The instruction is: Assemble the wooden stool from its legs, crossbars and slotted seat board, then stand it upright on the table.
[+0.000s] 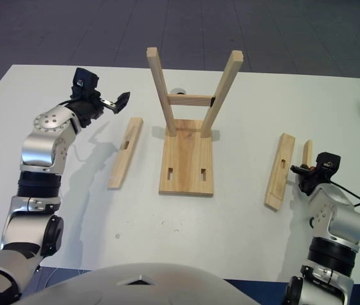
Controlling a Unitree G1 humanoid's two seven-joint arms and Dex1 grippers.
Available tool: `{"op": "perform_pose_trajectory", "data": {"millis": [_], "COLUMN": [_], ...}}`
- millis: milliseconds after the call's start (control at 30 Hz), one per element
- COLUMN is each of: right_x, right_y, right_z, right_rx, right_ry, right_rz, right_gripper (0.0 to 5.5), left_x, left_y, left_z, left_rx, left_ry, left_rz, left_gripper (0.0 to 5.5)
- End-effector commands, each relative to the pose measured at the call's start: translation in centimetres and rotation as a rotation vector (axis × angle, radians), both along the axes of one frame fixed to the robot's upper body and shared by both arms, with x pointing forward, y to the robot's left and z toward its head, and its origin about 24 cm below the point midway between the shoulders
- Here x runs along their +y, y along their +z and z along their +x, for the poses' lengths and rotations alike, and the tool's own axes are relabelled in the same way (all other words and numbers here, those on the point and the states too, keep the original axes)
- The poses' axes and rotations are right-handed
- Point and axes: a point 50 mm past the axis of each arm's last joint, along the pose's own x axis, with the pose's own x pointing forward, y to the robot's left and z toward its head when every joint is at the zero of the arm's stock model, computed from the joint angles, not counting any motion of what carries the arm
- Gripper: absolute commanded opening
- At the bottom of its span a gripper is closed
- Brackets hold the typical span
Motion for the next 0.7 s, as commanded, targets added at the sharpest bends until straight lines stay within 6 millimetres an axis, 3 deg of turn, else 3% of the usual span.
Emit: {"op": "perform_pose_trajectory", "data": {"millis": [33, 133, 233, 433, 533, 700], "right_x": [0.8, 1.4, 2.7, 8.3, 10.8, 13.3], "right_y": [2.6, 6.9, 11.3, 16.3, 17.1, 16.4], "right_z": [0.3, 0.9, 1.2, 1.7, 1.8, 1.8], "right_rx": [-0.204, -0.432, -0.631, -0.891, -0.916, -0.898], "right_ry": [0.084, 0.152, 0.278, 0.562, 0.659, 0.678], "right_rz": [-0.128, -0.291, -0.508, -0.669, -0.889, -1.160], "right_gripper": [0.43, 0.43, 0.43, 0.43, 0.43, 0.43], "left_x": [-0.7, -0.8, -1.4, -3.0, -4.9, -8.9], "left_y": [0.5, 2.8, 6.8, 13.1, 14.2, 12.2], "left_z": [-0.1, 0.0, 0.0, -1.8, -2.9, -4.4], "left_rx": [-0.014, -0.033, -0.046, -0.054, -0.024, 0.131], "left_ry": [-0.001, -0.024, -0.132, -0.407, -0.488, -0.477], "left_rz": [-0.077, -0.259, -0.522, -0.792, -0.818, -0.806], "left_gripper": [5.40, 5.40, 5.40, 5.40, 5.40, 5.40]}}
